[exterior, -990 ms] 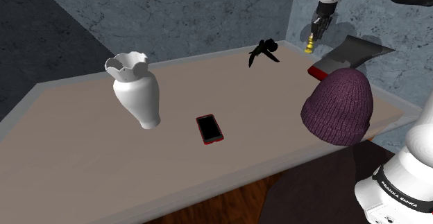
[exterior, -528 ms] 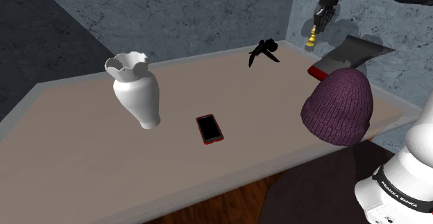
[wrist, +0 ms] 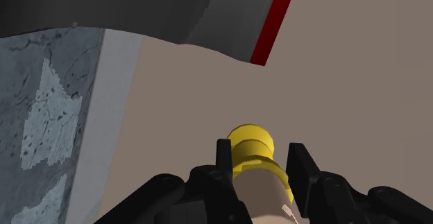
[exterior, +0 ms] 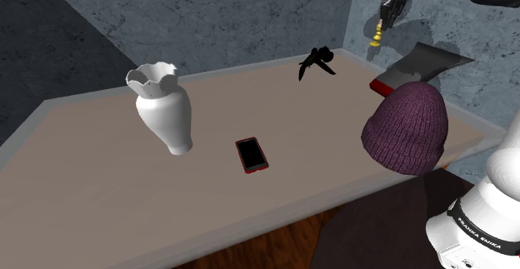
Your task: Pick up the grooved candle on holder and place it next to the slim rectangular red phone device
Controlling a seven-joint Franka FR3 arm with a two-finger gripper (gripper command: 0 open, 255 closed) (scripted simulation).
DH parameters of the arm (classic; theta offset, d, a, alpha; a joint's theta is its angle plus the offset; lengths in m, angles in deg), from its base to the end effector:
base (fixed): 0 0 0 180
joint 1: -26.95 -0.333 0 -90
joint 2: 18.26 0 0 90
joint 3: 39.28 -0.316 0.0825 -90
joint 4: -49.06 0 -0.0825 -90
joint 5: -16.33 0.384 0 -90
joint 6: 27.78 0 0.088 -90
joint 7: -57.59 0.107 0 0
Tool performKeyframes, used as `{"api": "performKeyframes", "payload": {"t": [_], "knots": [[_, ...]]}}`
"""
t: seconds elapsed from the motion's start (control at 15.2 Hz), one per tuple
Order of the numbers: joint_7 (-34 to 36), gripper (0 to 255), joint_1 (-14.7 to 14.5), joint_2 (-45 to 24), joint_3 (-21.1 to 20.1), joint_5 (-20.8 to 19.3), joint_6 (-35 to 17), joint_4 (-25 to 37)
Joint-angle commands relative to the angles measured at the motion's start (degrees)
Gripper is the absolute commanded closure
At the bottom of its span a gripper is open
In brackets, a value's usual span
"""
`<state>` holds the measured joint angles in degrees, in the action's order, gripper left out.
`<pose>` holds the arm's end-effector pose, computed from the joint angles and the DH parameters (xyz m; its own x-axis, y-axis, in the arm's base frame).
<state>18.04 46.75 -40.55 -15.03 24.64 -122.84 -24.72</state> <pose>0.5242 -0.4144 0.5442 0.9981 -0.0608 0.0038 -0.0609 -0.9980 0.0184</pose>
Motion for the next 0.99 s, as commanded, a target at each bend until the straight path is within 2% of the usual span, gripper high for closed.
{"api": "performKeyframes", "payload": {"t": [0.0, 0.4, 0.92], "knots": [[1.07, 255, -1.38, 2.34, -0.04, -0.93, -0.75, -2.97], [8.77, 255, -8.35, 15.01, -1.60, -6.28, -5.42, -19.30], [20.36, 255, -14.04, 28.19, -6.65, -11.08, -7.86, -34.26]]}}
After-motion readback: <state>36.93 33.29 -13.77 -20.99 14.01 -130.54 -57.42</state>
